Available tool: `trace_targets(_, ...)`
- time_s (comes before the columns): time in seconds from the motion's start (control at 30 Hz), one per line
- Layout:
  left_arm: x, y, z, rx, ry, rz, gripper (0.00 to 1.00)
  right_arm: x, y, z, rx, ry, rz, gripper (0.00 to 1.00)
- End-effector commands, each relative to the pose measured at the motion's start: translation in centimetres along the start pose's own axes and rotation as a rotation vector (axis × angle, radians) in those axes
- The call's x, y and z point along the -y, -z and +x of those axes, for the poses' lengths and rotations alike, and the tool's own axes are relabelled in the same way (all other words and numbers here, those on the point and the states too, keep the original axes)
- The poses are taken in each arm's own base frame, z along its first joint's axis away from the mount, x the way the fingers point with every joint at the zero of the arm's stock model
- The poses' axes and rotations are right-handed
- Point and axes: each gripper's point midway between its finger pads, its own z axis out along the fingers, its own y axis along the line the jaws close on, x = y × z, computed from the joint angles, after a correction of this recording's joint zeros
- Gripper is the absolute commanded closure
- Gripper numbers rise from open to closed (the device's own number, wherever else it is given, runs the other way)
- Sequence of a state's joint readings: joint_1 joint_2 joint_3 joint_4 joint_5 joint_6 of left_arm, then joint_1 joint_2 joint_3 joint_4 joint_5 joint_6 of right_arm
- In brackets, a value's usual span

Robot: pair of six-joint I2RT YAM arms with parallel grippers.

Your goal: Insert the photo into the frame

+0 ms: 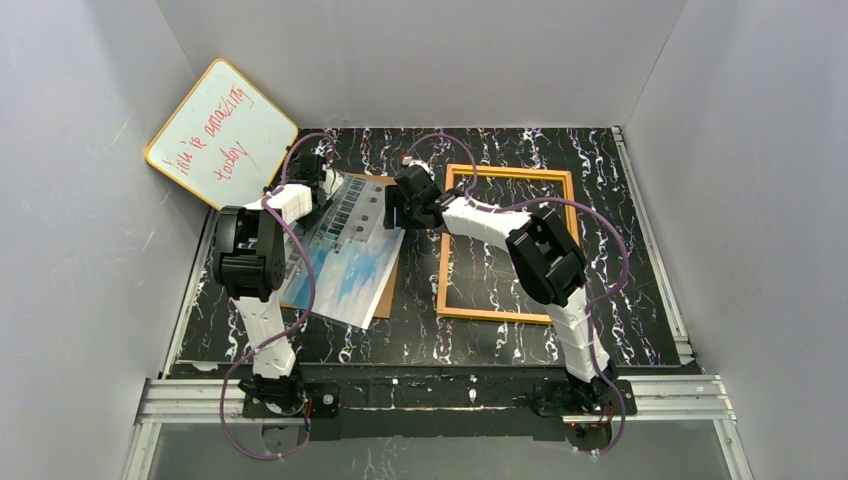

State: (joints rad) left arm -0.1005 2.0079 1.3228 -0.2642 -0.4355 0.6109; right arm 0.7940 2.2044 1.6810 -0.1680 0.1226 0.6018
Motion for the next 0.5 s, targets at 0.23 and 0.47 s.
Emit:
trace_targets(0.23, 10.7, -0.9, 7.5, -0.212, -0.097, 0.391, 0.50, -10.2, 7.5, -6.4, 0.142, -0.052, -0.361, 0.26)
trace_targets(0.47, 10.7, -0.7, 7.4, -0.203, -0.092, 0.398, 0.51, -10.1, 8.3, -7.1, 0.135, -0.155, -0.444, 0.25)
